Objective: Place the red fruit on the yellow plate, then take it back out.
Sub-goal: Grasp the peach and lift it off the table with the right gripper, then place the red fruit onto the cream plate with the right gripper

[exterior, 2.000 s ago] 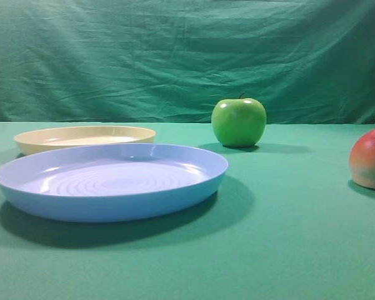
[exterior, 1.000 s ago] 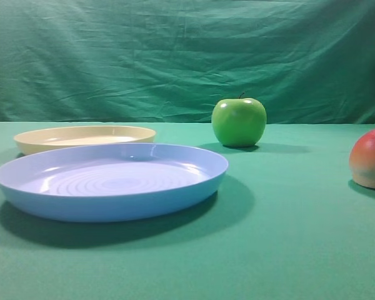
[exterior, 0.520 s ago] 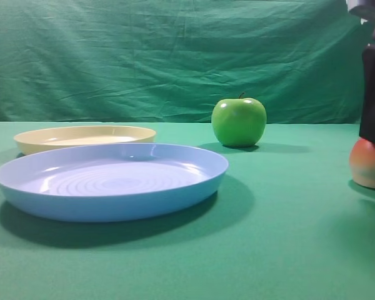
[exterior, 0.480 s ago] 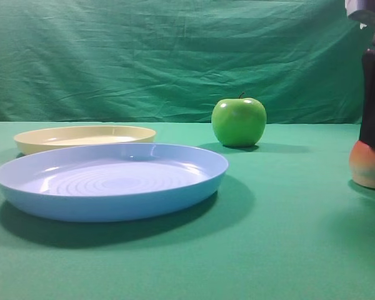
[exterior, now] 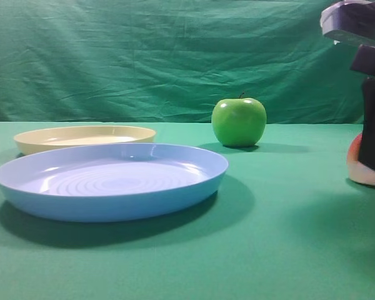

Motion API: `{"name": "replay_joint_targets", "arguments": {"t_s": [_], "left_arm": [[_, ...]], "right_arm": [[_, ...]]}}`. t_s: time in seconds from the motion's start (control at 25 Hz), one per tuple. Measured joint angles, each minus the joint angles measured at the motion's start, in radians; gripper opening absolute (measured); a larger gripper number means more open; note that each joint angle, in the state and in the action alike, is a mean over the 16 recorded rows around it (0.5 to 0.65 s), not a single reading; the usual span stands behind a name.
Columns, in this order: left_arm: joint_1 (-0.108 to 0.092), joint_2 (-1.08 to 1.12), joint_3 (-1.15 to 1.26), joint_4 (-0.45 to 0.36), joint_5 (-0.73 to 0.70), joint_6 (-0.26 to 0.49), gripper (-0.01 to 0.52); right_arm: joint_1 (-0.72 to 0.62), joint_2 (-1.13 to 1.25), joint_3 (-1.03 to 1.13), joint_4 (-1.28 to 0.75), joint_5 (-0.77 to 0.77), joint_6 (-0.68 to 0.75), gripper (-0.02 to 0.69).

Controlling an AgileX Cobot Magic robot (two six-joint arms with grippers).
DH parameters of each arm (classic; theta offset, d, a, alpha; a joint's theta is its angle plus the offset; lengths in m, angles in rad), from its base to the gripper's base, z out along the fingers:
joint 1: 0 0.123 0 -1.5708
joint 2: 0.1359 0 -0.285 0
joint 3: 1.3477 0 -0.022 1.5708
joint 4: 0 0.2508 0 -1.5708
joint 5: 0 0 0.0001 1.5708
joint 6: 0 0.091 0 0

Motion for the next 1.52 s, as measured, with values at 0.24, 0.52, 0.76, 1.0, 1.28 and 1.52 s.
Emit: {"name": "replay_joint_targets", "arguments": {"t_s": [0.24,0.52,0.76,1.0,1.28,1.52], "left_arm": [[0.0,0.0,0.0,0.0,0.0,0.0,0.0],[0.0,0.0,0.0,0.0,0.0,0.0,0.0],[0.0,0.0,0.0,0.0,0.0,0.0,0.0],[0.0,0.0,0.0,0.0,0.0,0.0,0.0],[0.0,0.0,0.0,0.0,0.0,0.0,0.0],[0.0,0.0,0.0,0.0,0.0,0.0,0.0]], "right_arm": [[0.027,0.003,-0.183,0.027,0.068,-0.012,0.191],[0.129,0.048,-0.451,0.066,0.09,-0.058,0.183],[0.257,0.165,-0.649,0.077,0.06,-0.11,0.183],[0.361,0.341,-0.801,0.081,0.015,-0.16,0.183],[0.424,0.535,-0.898,0.086,-0.078,-0.205,0.211],[0.442,0.634,-0.92,0.092,-0.159,-0.228,0.343]]}}
